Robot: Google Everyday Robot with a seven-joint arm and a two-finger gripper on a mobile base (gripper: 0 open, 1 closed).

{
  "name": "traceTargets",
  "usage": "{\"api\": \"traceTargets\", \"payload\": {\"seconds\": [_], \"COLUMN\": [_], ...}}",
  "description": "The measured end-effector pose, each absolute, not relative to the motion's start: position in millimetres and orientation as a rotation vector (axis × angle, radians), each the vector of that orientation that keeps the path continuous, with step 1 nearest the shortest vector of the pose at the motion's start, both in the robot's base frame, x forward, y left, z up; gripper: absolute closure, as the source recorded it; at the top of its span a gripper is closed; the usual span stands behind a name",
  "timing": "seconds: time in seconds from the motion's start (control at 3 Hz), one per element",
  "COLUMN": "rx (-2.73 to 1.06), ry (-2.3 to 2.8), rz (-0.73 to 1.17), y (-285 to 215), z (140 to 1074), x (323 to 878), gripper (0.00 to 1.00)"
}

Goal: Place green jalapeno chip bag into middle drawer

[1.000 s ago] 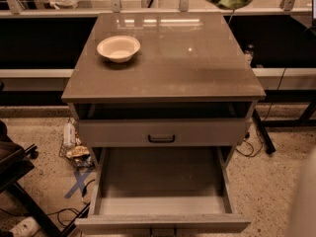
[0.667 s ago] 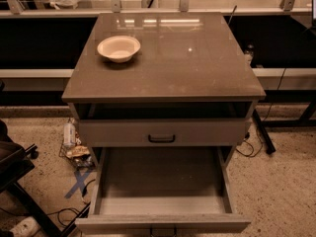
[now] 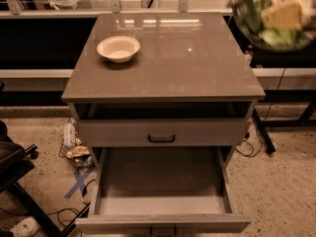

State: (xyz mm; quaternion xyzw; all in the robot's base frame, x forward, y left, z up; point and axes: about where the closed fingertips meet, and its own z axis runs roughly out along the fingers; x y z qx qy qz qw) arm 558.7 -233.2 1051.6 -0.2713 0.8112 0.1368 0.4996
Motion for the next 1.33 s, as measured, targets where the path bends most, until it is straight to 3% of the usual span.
{"api": "traceTargets", "payload": {"seconds": [0.33, 1.33], "rx": [-0.603, -0.598], "ry": [2.188, 2.220], "rz": [0.441, 0.501], "y": [-246, -238], "z": [931, 896], "x": [505, 501], "gripper": [1.00, 1.00]}}
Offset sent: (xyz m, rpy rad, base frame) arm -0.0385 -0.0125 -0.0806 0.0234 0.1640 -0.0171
